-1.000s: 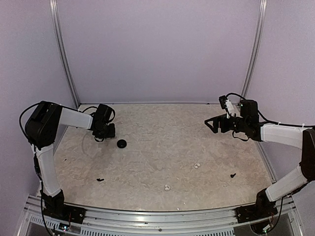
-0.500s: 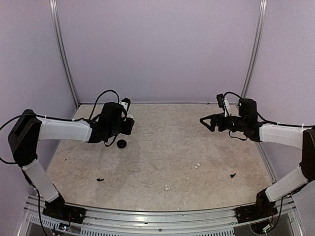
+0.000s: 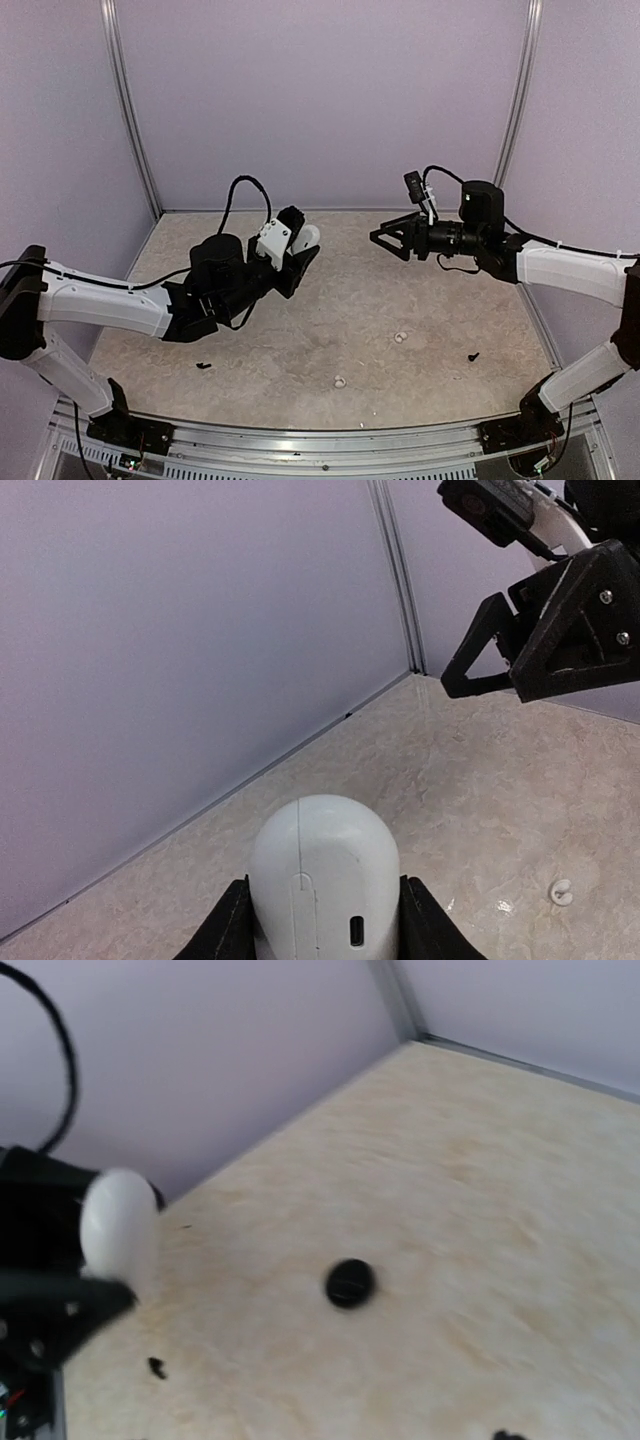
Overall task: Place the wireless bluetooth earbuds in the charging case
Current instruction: Pass from the left arm to the right
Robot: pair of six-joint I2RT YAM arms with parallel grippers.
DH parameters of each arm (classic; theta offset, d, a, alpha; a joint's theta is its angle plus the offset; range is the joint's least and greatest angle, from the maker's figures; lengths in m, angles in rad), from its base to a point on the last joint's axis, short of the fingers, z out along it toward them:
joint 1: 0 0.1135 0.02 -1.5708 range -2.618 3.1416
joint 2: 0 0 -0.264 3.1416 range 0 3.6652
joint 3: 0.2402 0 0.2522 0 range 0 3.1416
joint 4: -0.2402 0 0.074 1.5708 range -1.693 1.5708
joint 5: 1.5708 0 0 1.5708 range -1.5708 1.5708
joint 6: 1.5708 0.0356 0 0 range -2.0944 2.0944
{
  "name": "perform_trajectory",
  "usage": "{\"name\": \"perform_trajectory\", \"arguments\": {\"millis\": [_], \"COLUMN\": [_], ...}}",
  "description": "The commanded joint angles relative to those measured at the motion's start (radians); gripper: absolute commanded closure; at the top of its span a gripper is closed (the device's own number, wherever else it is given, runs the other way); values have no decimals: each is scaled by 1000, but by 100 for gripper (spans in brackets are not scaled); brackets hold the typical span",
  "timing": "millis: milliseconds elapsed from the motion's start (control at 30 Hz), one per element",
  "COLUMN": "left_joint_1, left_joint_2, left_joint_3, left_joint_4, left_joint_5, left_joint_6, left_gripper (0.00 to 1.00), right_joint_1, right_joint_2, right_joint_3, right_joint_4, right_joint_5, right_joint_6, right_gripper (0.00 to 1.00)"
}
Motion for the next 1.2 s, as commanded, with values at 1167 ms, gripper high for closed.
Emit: {"name": "perform_trajectory", "arguments": {"millis": [1167], "left_joint_1": [-207], "left_joint_2": [92], "left_joint_3": [48], "left_joint_4": [208], "left_joint_5": [-188], "left_joint_6": [370], "left_gripper": [62], "right_joint_1": [268], "right_joint_2": [92], "right_joint_3": [129], "right_joint_4": [-13], "right_joint_5": [-24], "right_joint_6": [-76], "right_gripper": [53]}}
